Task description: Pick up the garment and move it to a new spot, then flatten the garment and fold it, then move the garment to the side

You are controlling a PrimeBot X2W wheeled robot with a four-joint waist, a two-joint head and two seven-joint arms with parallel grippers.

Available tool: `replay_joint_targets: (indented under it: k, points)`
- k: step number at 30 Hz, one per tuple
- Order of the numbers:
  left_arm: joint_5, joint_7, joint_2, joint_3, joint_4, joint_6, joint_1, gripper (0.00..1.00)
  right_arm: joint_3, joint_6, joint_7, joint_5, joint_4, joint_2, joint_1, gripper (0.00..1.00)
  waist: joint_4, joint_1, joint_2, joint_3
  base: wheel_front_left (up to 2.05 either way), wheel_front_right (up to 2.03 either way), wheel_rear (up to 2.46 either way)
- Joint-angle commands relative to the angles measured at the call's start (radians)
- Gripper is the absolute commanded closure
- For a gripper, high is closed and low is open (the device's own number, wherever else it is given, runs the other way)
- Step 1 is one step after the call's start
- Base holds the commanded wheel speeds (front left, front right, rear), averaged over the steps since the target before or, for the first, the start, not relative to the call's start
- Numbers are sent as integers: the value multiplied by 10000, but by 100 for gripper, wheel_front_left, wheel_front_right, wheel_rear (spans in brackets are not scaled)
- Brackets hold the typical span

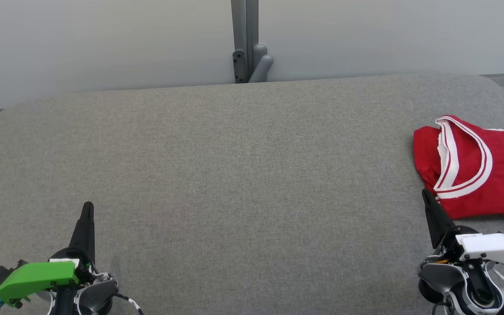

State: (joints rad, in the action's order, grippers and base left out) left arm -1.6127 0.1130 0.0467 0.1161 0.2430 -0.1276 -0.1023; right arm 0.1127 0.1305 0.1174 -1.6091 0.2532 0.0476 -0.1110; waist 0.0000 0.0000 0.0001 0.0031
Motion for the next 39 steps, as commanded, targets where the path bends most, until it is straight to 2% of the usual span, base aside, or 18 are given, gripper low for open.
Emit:
replay_joint_targets:
  k: [1, 39]
  points:
    - [-7, 2, 66, 18, -19, -66, -96, 100, 15, 4, 27, -62, -42, 48, -95, 100, 0, 0, -1, 0, 0, 0, 0]
    - [-8, 0, 67, 17, -20, -66, -96, 100, 13, 4, 26, -63, -41, 48, -94, 100, 0, 0, -1, 0, 0, 0, 0]
